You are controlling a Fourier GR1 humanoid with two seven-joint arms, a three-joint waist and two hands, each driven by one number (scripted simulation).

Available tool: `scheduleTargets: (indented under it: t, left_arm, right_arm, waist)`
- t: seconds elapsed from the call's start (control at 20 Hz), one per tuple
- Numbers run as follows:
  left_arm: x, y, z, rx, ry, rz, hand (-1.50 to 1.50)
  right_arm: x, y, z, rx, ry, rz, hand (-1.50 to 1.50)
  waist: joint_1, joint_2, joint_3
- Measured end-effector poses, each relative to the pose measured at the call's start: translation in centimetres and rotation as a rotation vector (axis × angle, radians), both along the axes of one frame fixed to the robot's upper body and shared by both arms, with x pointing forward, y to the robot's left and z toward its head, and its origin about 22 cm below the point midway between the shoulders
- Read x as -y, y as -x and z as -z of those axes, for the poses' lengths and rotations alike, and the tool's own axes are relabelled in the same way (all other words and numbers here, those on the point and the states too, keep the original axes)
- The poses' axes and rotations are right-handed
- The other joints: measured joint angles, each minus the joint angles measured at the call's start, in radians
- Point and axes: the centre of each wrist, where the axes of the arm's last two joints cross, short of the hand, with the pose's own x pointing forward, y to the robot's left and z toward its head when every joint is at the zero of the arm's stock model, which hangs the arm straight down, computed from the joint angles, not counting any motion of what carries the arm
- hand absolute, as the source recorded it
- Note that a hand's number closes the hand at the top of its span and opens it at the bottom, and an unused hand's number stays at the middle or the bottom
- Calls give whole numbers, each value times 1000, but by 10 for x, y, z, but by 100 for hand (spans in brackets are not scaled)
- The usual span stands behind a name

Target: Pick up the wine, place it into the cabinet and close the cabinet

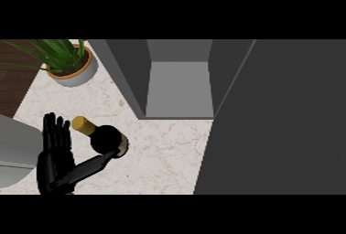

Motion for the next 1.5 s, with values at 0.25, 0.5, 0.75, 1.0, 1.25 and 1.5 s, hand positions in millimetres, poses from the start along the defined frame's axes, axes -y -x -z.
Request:
scheduleTargets:
  t: [0.25,0.5,0.75,1.0,1.25,1.5]
  left_arm:
    - [-8,1,44,-19,14,9,-150]
    - [-16,2,70,-23,31,26,-150]
    - [-11,1,96,-27,45,34,-150]
    - [-16,3,124,-28,77,48,-150]
    - [-13,1,139,-3,154,67,-150]
    - [-16,-4,153,23,201,92,-150]
  right_arm:
    - [-2,0,3,0,1,-7,-150]
    - [2,0,1,9,6,6,-150]
    - [2,0,1,9,4,5,-150]
    - [-1,2,-1,6,-1,-10,-150]
    - [-3,2,2,7,-2,-17,-150]
    - [-4,3,5,2,-1,-23,-150]
  waist:
    - [-2,0,0]
    - [-2,0,0]
    - [-2,0,0]
    - [-4,0,0]
    - [-4,0,0]
    - [-5,1,0]
